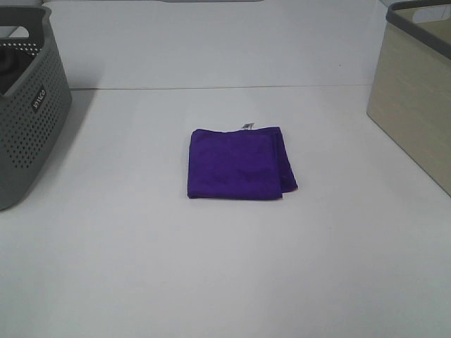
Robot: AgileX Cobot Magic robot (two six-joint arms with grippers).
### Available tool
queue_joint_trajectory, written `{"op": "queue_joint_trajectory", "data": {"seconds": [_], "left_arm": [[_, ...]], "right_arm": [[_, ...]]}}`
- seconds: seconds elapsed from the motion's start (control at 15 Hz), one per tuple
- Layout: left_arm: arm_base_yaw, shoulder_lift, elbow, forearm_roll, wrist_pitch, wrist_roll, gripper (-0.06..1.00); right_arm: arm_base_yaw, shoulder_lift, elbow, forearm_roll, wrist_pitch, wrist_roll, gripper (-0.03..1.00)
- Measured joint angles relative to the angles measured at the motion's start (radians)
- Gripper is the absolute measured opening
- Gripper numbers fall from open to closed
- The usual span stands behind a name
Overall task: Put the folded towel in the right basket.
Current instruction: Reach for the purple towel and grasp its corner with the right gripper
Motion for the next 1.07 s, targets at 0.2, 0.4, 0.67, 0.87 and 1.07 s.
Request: {"op": "queue_joint_trajectory", "data": {"seconds": [0.2, 0.4, 0.67, 0.87, 1.07], "left_arm": [[0.0, 0.0, 0.0, 0.0, 0.0, 0.0, 0.99], [0.0, 0.0, 0.0, 0.0, 0.0, 0.0, 0.99], [0.0, 0.0, 0.0, 0.0, 0.0, 0.0, 0.99], [0.0, 0.0, 0.0, 0.0, 0.0, 0.0, 0.99], [0.0, 0.0, 0.0, 0.0, 0.0, 0.0, 0.99]], "right_arm": [[0.0, 0.0, 0.0, 0.0, 0.0, 0.0, 0.94], [0.0, 0.0, 0.0, 0.0, 0.0, 0.0, 0.94], [0.0, 0.0, 0.0, 0.0, 0.0, 0.0, 0.94], [0.0, 0.0, 0.0, 0.0, 0.0, 0.0, 0.94], [0.0, 0.0, 0.0, 0.0, 0.0, 0.0, 0.94]]}}
